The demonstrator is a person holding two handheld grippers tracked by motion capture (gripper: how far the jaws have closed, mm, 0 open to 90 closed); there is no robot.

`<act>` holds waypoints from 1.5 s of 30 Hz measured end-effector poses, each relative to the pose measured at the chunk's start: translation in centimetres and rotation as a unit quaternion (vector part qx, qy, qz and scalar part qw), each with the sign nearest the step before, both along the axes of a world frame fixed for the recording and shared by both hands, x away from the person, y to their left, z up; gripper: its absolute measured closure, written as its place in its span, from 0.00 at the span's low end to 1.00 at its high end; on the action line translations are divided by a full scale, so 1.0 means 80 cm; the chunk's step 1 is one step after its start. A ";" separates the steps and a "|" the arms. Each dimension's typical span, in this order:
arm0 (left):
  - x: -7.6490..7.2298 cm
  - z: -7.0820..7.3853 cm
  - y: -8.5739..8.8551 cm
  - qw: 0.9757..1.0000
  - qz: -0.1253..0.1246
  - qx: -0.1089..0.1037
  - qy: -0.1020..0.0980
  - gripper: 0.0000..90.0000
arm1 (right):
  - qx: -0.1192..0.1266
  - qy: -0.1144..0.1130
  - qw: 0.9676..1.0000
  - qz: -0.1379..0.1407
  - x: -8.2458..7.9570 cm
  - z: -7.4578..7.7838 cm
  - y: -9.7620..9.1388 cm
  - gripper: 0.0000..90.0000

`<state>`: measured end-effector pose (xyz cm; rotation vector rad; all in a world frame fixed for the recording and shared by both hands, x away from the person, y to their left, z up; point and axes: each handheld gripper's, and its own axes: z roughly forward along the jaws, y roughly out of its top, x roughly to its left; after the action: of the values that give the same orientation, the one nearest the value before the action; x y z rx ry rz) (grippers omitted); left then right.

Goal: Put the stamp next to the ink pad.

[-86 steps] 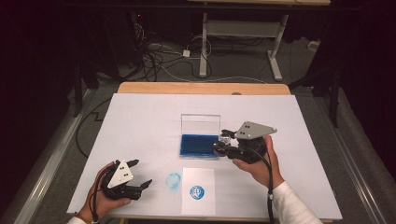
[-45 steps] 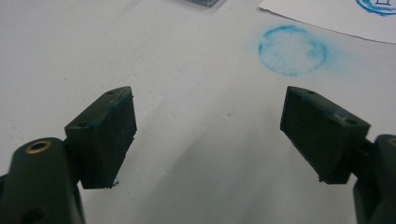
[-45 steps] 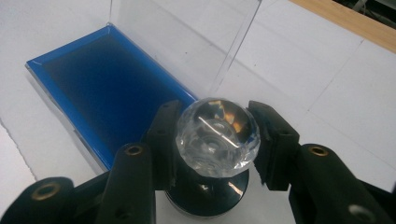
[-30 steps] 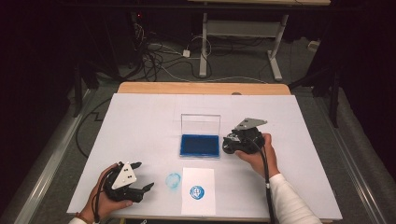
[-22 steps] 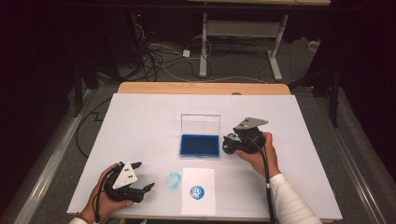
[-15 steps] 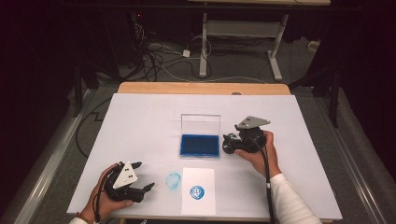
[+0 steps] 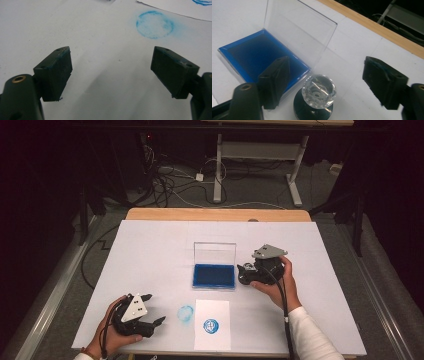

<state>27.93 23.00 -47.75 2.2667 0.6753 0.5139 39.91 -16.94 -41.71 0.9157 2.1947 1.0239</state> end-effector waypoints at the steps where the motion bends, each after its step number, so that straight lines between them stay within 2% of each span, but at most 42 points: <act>1: 0.000 0.000 0.000 1.000 0.000 0.000 0.000 0.19 | 0.004 0.000 1.000 0.002 -0.001 0.001 0.000 0.22; 4: 0.000 0.000 0.000 1.000 0.000 0.000 0.001 0.19 | 0.008 -0.005 1.000 0.004 -0.003 0.003 0.000 0.19; 23: 0.001 0.000 0.000 1.000 -0.001 -0.001 0.003 0.19 | 0.018 -0.036 0.999 0.018 -0.025 0.020 -0.005 0.19; 28: 0.001 0.000 0.001 1.000 0.000 -0.002 0.003 0.19 | 0.018 -0.047 0.999 0.017 -0.033 0.026 -0.006 0.19; 35: 0.000 0.000 0.001 1.000 0.000 -0.002 0.003 0.19 | 0.023 -0.062 0.997 0.031 -0.046 0.035 -0.008 0.19; 45: 0.000 0.001 0.002 1.000 0.001 -0.003 0.002 0.19 | 0.023 -0.068 0.996 0.044 -0.066 0.041 -0.015 0.19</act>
<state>27.94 23.15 -47.69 2.2617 0.6806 0.5086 34.62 -18.12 -38.42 0.7514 2.1230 1.1471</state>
